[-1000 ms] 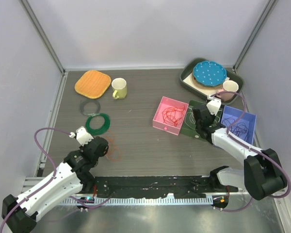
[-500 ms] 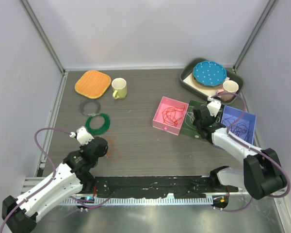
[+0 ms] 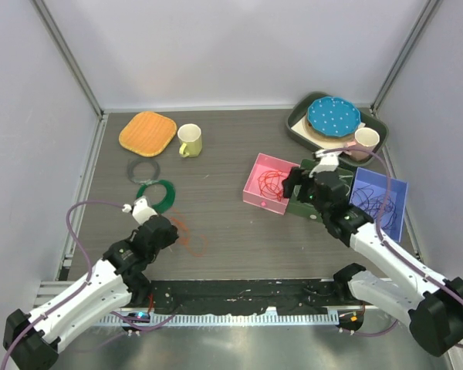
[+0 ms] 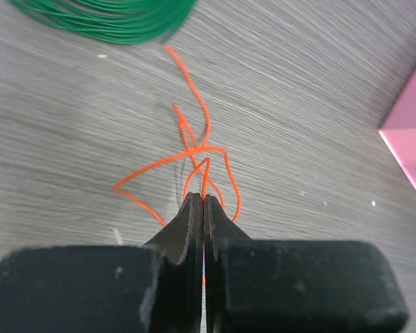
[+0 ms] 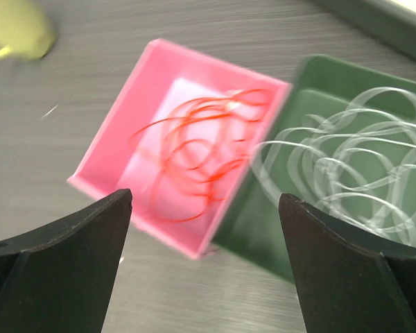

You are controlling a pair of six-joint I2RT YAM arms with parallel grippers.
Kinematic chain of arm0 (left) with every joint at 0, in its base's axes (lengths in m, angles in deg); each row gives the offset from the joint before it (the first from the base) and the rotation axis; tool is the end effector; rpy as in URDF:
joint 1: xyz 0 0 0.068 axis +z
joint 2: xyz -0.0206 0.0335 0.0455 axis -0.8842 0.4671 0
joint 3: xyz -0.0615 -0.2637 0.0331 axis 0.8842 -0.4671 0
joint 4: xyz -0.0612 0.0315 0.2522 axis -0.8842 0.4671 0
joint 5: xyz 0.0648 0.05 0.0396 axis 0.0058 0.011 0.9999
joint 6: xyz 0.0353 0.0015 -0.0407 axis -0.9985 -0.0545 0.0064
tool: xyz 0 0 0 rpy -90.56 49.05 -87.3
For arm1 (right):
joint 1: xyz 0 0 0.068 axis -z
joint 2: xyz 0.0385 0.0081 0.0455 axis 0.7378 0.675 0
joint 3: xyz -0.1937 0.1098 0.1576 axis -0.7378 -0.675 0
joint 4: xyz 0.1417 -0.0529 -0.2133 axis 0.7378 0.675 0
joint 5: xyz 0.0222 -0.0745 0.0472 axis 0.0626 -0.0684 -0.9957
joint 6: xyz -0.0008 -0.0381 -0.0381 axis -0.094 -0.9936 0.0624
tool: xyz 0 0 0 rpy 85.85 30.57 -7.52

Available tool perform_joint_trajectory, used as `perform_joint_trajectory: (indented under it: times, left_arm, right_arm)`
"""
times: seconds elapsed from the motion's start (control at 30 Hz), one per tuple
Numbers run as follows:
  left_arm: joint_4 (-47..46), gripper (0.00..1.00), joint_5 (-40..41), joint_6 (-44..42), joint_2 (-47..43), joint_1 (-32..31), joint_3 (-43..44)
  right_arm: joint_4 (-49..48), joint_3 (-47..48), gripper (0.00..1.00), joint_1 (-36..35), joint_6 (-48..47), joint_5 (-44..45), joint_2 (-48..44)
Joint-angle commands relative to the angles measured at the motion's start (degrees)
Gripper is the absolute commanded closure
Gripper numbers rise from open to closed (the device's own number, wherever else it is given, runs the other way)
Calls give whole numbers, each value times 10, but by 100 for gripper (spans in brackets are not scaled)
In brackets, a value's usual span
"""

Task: Untangle the cables

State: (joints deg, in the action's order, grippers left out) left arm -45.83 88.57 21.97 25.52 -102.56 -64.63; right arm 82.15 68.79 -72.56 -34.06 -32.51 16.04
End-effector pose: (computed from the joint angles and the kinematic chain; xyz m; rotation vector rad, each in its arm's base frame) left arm 0.1060 -0.0673 0.1821 -0.6669 2.1573 -0.3560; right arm 0.1945 0.0805 0.2574 0.1083 1.9818 0.2618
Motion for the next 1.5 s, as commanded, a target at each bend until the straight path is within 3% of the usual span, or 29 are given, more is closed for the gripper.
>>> perform_joint_trajectory:
  times: [0.0, 0.1, 0.33, 0.37, 0.4, 0.43, 0.53, 0.63, 0.8, 0.87, 0.97, 1.27, 1.47]
  left_arm:
    - [-153, 100, -121, -46, 29, 2, -4]
    - [-223, 100, -191, -64, 70, 3, 3]
    - [-286, 97, -278, -90, 158, 1, 36]
    - [-284, 90, -282, -91, 174, 1, 39]
    - [-280, 73, -283, -93, 179, 1, 42]
    - [-273, 35, -279, -94, 182, 1, 49]
    - [-238, 10, -253, -93, 176, 0, 57]
    - [-179, 0, -224, -95, 147, 0, 67]
    - [-30, 0, -107, -54, 76, 1, 96]
    - [83, 0, 3, 26, 40, 1, 112]
    - [170, 0, 87, 90, -5, 1, 108]
    - [200, 0, 98, 87, -96, 1, 69]
    - [199, 0, 88, 77, -129, 1, 58]
  right_arm:
    - [-103, -1, 7, -87, -87, -118, 18]
    - [-165, -10, 7, -147, -125, -191, 50]
    - [-209, 11, 7, -283, -222, -192, 179]
    - [-213, 15, 7, -295, -220, -191, 195]
    - [-218, 24, 7, -299, -217, -187, 209]
    - [-221, 28, 7, -303, -217, -182, 219]
    - [-232, 37, 7, -318, -215, -176, 247]
    - [-233, 44, 7, -326, -188, -155, 254]
    - [-184, 98, 6, -342, -88, -62, 301]
    - [-156, 132, 6, -359, -34, -8, 328]
    - [-113, 187, 6, -374, 20, 43, 389]
    - [70, 394, 6, -426, 103, 161, 580]
    - [111, 435, 11, -435, 134, 182, 636]
